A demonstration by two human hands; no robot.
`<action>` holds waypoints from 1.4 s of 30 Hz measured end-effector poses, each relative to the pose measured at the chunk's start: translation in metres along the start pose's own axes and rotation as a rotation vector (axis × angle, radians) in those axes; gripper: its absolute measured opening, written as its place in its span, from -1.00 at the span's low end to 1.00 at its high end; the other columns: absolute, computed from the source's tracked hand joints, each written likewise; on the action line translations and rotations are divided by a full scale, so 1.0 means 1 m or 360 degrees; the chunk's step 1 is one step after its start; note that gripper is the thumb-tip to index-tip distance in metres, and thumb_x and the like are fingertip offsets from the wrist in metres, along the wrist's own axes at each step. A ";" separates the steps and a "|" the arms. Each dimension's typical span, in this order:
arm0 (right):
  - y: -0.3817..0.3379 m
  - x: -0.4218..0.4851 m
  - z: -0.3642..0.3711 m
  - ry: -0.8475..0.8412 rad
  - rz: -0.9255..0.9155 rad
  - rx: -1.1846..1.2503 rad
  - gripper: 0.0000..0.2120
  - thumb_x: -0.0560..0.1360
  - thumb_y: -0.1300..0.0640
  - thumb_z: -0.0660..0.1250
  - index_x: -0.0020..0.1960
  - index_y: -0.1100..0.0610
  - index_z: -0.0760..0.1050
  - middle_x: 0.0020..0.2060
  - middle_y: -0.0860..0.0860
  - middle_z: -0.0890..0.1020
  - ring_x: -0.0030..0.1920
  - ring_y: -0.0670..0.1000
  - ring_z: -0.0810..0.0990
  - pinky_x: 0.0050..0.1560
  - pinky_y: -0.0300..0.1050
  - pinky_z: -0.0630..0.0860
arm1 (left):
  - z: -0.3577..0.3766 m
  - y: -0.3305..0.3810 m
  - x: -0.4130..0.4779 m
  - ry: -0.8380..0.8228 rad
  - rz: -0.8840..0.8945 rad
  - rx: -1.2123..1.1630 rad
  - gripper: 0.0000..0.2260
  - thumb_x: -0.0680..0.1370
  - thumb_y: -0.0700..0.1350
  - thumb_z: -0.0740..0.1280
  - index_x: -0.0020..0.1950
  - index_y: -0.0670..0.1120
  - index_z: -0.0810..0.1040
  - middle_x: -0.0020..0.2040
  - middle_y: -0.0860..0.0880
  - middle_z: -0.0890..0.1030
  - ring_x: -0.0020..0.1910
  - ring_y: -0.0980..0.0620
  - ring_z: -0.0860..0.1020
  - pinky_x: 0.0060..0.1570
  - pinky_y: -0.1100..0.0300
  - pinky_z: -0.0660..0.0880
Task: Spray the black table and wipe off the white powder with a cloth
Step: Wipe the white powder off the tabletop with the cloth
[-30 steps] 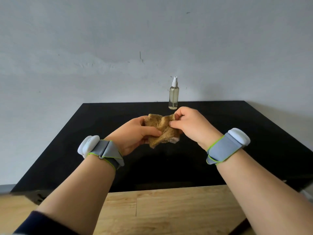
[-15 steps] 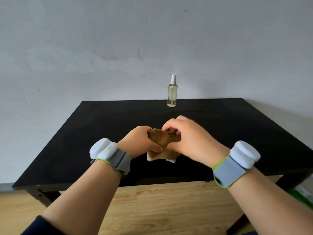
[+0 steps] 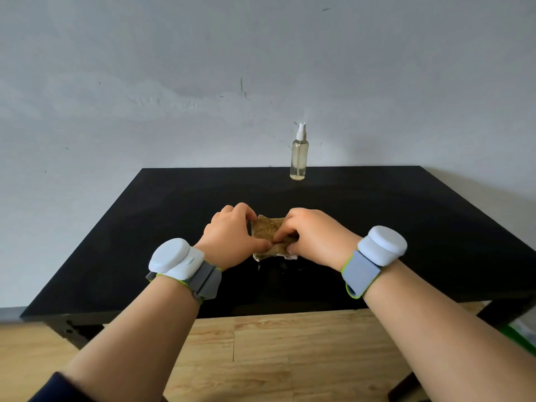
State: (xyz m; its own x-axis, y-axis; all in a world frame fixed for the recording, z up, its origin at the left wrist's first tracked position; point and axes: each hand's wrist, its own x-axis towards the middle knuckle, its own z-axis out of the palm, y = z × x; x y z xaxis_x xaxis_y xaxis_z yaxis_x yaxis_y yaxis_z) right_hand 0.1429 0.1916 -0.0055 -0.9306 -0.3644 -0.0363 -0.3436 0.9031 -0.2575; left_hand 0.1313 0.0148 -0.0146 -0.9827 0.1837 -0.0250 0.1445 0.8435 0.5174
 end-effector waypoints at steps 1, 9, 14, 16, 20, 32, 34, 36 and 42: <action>0.001 0.005 -0.001 -0.0003 0.0009 0.0005 -0.65 0.48 0.22 0.36 0.19 -0.09 0.62 0.14 -0.06 0.49 0.15 0.01 0.49 0.15 -0.08 0.48 | 0.000 -0.001 0.000 0.0041 0.0014 0.0060 -0.52 0.38 0.16 0.46 0.21 0.06 0.44 0.12 0.01 0.44 0.13 -0.01 0.44 0.17 0.00 0.48; 0.002 0.048 -0.001 0.0065 0.0081 0.0077 -0.58 0.44 0.37 0.29 0.09 -0.06 0.68 0.06 -0.03 0.59 0.08 0.07 0.59 0.09 -0.06 0.54 | 0.002 0.000 0.012 0.0195 0.0252 0.0364 -0.83 0.54 -0.02 0.29 -0.02 0.12 0.67 0.06 0.06 0.53 0.14 -0.03 0.46 0.19 0.05 0.38; 0.004 0.063 -0.005 0.0049 0.0078 0.0076 -0.59 0.45 0.36 0.29 0.10 -0.06 0.67 -0.09 -0.12 0.46 0.04 0.05 0.57 -0.01 -0.13 0.49 | 0.000 -0.004 0.031 0.0178 0.0186 0.0187 -0.91 0.47 0.01 0.39 -0.06 0.08 0.66 0.06 0.00 0.49 0.09 -0.04 0.48 0.06 0.12 0.44; 0.005 0.062 -0.010 -0.0028 0.0056 0.0103 -0.61 0.44 0.35 0.32 0.11 -0.04 0.67 -0.15 -0.16 0.46 0.02 0.00 0.55 -0.03 -0.16 0.47 | -0.001 -0.008 0.036 0.0250 0.0093 -0.0058 -0.83 0.42 0.00 0.43 -0.01 0.04 0.64 0.03 -0.02 0.51 0.01 -0.03 0.54 -0.12 0.25 0.41; 0.009 0.053 -0.020 0.0052 0.0004 0.0313 -0.68 0.46 0.23 0.37 0.16 -0.04 0.65 0.01 -0.15 0.57 0.10 -0.05 0.57 0.06 -0.22 0.45 | -0.002 -0.016 0.045 0.0250 -0.0058 -0.0064 -0.57 0.44 0.07 0.40 0.30 0.08 0.51 0.08 0.01 0.57 0.16 -0.05 0.52 0.12 0.08 0.49; -0.017 0.037 -0.010 -0.0242 0.0025 -0.0162 -0.49 0.55 0.14 0.22 0.47 -0.15 0.31 0.40 -0.04 0.41 0.35 0.06 0.42 0.16 -0.16 0.38 | -0.017 -0.022 0.021 0.0157 -0.0242 0.0230 -0.76 0.52 -0.16 0.27 0.18 -0.03 0.53 0.15 -0.04 0.58 0.14 -0.07 0.54 0.15 0.04 0.48; -0.022 0.023 -0.009 -0.0196 0.0004 -0.0182 -0.52 0.54 0.11 0.24 0.44 -0.15 0.36 0.33 -0.03 0.46 0.29 0.07 0.47 0.07 -0.16 0.38 | -0.020 -0.021 0.016 0.0115 -0.0241 0.0362 -0.78 0.51 -0.18 0.27 0.14 -0.04 0.56 0.13 -0.05 0.59 0.13 -0.09 0.55 0.13 0.06 0.49; -0.026 0.005 -0.006 -0.0143 -0.0031 -0.0160 -0.55 0.52 0.09 0.27 0.39 -0.15 0.42 0.23 -0.04 0.49 0.22 0.05 0.50 -0.01 -0.18 0.36 | -0.023 -0.019 0.009 0.0022 -0.0223 0.0428 -0.75 0.53 -0.16 0.27 0.18 -0.03 0.58 0.17 -0.05 0.59 0.14 -0.08 0.56 0.10 0.09 0.51; -0.031 -0.048 0.009 -0.0012 -0.0190 0.0052 -0.59 0.50 0.20 0.30 0.23 -0.22 0.53 0.04 -0.16 0.51 0.13 -0.05 0.50 0.11 -0.13 0.49 | -0.021 -0.020 0.001 -0.0083 -0.0216 0.0499 -0.64 0.57 -0.15 0.23 0.36 0.03 0.50 0.28 -0.04 0.55 0.22 -0.08 0.53 0.10 0.13 0.49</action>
State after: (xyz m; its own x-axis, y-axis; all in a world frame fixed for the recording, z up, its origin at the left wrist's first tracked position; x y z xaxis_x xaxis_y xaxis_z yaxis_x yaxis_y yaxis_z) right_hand 0.1996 0.1788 -0.0046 -0.8823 -0.4706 -0.0106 -0.4474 0.8453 -0.2920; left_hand 0.1254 -0.0124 -0.0066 -0.9893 0.0776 -0.1235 0.0492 0.9746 0.2183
